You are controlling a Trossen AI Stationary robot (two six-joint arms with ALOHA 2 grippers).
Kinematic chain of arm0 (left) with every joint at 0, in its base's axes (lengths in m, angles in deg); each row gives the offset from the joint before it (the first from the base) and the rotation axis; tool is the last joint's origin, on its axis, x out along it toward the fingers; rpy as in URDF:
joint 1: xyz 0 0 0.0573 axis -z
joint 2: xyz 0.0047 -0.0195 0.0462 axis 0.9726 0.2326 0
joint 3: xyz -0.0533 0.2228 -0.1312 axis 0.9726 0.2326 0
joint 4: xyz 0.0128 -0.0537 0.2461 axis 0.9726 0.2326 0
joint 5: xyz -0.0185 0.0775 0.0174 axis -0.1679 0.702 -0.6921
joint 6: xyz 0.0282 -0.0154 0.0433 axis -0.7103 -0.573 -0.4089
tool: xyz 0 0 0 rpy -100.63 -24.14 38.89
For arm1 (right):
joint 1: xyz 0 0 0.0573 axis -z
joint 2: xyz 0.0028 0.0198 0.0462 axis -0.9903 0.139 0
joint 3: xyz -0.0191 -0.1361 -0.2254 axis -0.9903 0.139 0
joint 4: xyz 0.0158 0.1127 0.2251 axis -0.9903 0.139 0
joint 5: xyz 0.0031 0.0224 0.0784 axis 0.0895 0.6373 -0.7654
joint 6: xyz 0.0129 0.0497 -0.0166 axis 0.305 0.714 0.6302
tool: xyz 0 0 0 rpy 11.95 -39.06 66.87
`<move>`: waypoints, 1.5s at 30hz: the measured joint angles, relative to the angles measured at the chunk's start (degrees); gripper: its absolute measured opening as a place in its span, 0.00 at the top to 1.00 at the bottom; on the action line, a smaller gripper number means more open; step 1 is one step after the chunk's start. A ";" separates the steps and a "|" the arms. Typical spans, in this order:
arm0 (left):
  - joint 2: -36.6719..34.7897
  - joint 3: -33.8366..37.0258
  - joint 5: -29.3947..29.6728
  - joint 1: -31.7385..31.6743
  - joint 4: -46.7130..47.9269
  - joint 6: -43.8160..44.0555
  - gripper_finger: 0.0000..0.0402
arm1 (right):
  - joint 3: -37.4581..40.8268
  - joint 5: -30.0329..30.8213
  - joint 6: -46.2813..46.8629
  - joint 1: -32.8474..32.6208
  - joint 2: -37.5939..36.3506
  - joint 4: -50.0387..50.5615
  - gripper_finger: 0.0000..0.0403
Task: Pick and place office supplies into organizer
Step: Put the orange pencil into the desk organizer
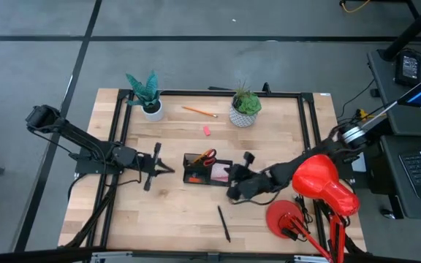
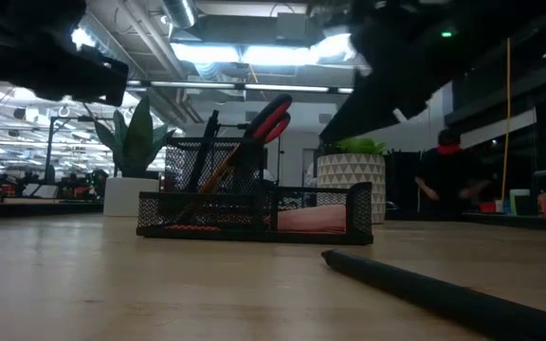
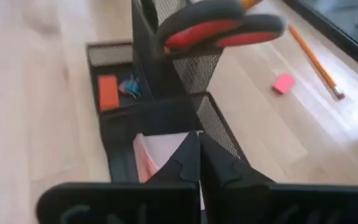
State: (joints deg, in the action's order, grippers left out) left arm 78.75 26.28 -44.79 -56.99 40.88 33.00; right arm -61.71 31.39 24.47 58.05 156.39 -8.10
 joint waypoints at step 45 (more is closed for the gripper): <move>33.95 -50.69 -13.20 -51.99 49.76 -28.41 1.00 | 29.11 -28.95 -26.16 16.67 -12.28 -47.45 1.00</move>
State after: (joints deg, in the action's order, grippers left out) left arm 112.70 -24.41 -57.98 -108.98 90.64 4.58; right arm -32.60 2.44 -1.69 74.72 144.11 -55.54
